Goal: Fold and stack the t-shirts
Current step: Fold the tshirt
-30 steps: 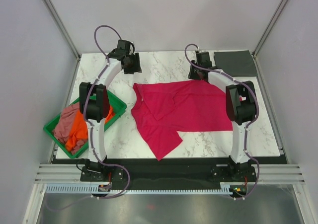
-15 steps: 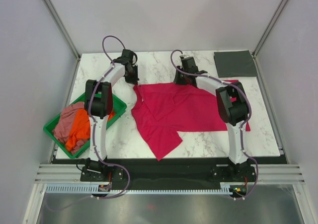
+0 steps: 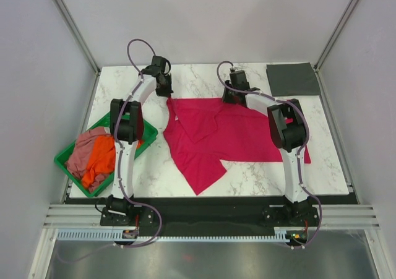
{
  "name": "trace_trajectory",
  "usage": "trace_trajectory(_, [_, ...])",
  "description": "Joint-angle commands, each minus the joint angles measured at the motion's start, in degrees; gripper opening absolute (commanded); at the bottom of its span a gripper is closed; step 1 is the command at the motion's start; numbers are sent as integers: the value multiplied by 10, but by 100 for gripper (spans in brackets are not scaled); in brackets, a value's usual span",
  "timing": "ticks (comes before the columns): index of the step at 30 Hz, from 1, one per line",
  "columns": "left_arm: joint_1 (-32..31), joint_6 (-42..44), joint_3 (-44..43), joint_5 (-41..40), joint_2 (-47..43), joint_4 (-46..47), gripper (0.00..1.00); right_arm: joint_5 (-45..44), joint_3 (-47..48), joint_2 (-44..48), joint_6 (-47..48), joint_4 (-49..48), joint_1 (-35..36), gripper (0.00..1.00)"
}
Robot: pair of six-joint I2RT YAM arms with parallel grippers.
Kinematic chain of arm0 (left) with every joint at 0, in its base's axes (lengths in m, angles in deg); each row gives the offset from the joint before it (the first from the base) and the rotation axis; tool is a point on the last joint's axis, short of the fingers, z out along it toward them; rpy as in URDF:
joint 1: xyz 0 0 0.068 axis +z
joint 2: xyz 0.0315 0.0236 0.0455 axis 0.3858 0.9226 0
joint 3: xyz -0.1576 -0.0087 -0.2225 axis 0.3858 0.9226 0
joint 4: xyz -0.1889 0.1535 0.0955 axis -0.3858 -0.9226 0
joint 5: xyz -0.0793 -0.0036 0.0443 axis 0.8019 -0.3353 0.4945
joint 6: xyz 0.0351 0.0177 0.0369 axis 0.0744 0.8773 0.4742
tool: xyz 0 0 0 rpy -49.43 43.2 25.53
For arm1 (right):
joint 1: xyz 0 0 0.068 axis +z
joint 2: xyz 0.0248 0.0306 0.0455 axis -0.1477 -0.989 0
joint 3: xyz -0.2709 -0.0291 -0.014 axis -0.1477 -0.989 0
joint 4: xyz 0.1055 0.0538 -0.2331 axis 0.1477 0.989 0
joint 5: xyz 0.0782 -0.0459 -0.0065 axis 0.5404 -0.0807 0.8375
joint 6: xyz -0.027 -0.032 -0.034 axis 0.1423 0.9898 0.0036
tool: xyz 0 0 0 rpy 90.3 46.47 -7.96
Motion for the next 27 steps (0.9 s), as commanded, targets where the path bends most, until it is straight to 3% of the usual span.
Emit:
trace_trajectory(1, [9,-13,-52,-4,27,8,2,-26,16,-37,10,7,-9,28])
trace_trajectory(8, [13,-17,-62,16,16,8,4,-13,41,-26,30,17,-13,31])
trace_trajectory(9, [13,-18,-58,17,-3,7,20,-9,45,-21,32,22,-12,32])
trace_trajectory(12, [13,-25,-35,19,-62,7,51,-2,49,19,34,51,-12,38])
trace_trajectory(15, [12,-34,-2,22,-121,6,59,-6,31,72,23,72,-12,55])
trace_trajectory(18, [1,-42,76,1,-222,5,61,-3,13,122,4,102,-13,62])
trace_trajectory(21, [-28,-80,201,-23,-340,-5,61,-2,-13,166,-27,127,-12,71])
trace_trajectory(22, [-38,-89,278,-16,-404,-6,61,-6,-22,176,-34,132,-12,72])
trace_trajectory(27, [-144,-207,495,-2,-553,-30,57,-34,-118,263,-57,137,-13,75])
